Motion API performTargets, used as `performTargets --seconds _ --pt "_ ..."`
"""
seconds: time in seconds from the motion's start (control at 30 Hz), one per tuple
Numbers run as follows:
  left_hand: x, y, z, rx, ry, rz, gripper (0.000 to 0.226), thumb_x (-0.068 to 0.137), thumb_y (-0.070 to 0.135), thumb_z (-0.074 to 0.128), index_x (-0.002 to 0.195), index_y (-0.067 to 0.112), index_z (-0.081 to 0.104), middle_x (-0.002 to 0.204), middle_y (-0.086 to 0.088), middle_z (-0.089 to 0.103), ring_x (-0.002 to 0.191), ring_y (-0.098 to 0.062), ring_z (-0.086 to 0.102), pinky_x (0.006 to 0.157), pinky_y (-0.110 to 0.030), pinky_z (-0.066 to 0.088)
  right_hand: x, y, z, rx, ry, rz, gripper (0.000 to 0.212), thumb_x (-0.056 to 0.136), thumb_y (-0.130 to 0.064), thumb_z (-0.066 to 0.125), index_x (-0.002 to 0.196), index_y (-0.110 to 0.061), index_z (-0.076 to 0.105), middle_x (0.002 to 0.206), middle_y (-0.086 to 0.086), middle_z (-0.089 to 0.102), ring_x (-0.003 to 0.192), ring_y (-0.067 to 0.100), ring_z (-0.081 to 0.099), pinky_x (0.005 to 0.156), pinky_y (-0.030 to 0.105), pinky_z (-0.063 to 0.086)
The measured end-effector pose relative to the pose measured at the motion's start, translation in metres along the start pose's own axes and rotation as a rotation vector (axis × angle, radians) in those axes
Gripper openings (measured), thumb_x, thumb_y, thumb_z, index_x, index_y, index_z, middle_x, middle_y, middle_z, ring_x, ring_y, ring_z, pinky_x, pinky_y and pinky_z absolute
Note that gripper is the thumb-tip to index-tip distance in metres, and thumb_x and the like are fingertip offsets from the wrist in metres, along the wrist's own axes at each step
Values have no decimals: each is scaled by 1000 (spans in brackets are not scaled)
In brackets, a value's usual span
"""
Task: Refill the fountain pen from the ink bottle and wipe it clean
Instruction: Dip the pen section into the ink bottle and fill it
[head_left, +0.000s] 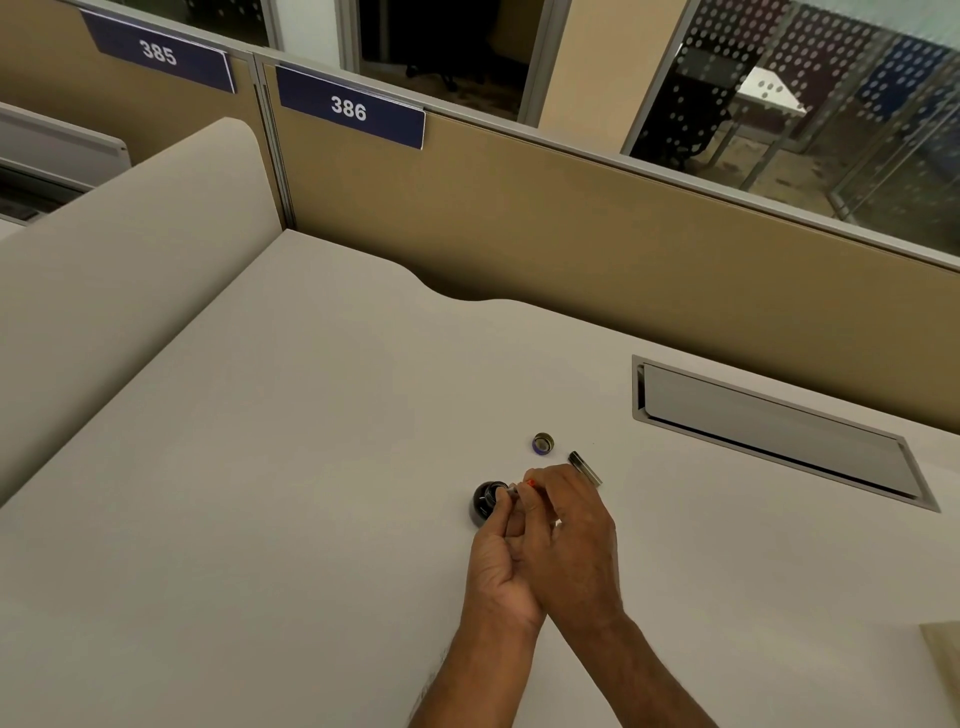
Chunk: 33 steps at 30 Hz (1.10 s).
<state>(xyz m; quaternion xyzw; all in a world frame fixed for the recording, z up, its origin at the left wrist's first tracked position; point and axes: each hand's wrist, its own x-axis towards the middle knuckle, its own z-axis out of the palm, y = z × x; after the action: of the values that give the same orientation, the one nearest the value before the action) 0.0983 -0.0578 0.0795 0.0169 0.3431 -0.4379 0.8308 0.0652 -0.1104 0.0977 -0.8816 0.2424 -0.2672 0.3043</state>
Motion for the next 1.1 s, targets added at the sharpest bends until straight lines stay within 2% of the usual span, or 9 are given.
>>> performTargets --seconds 0.07,0.2,0.23,0.33,0.37,0.6,0.77,0.9,1.1 --pt "-1 0 1 -4 -8 -6 40 79 16 67 116 1 68 103 -16 72 112 -26 64 82 -43 59 0 0 0 0 -3 7 9 93 -10 64 94 -16 70 89 -8 66 85 9 62 76 24 55" --pt "-1 1 1 -24 13 -7 44 80 16 67 122 1 65 110 -14 69 123 -24 61 103 -38 52 0 -1 -1 1 -13 5 9 94 -11 65 97 -16 72 91 -9 67 87 7 63 78 21 54" --pt "-2 1 1 -35 8 -7 45 80 16 68 123 2 64 109 -15 70 118 -25 64 101 -38 53 0 -1 -1 -5 -11 0 8 93 -13 66 97 -16 72 91 -9 68 87 7 63 78 20 54" --pt "-5 -1 4 -100 -68 -38 34 83 17 68 113 1 70 95 -18 76 84 -32 77 66 -44 65 -1 -5 -3 -36 0 11 6 91 -20 70 97 -19 73 90 -11 68 86 6 63 75 19 53" --pt "-6 -1 5 -125 -85 -50 31 85 17 67 110 1 71 94 -18 76 80 -34 77 61 -45 64 -1 -6 -3 -42 3 25 5 91 -23 70 95 -20 72 88 -12 68 84 6 63 73 19 53" --pt "-7 -1 8 -76 -24 -2 33 78 16 67 106 0 71 97 -18 74 97 -29 69 68 -44 64 2 -6 0 -36 7 41 6 94 -18 66 90 -18 70 85 -8 66 81 8 62 72 24 56" --pt "-8 -1 7 -38 -13 11 33 78 17 68 106 0 70 102 -18 72 102 -29 67 76 -45 60 1 -3 2 -26 -12 28 7 94 -13 64 92 -14 70 85 -5 66 82 12 62 74 29 57" --pt "-9 -1 7 -26 3 16 38 77 17 68 112 1 69 107 -17 70 107 -29 65 89 -40 57 2 -1 3 -20 -23 25 7 94 -10 63 93 -13 70 87 -3 66 83 13 62 75 31 57" --pt "-10 0 9 -63 -29 -13 34 77 16 67 108 0 69 100 -18 71 100 -29 66 71 -46 62 2 -2 3 -17 -30 16 7 94 -9 65 92 -14 69 86 -4 66 83 14 63 75 30 57"
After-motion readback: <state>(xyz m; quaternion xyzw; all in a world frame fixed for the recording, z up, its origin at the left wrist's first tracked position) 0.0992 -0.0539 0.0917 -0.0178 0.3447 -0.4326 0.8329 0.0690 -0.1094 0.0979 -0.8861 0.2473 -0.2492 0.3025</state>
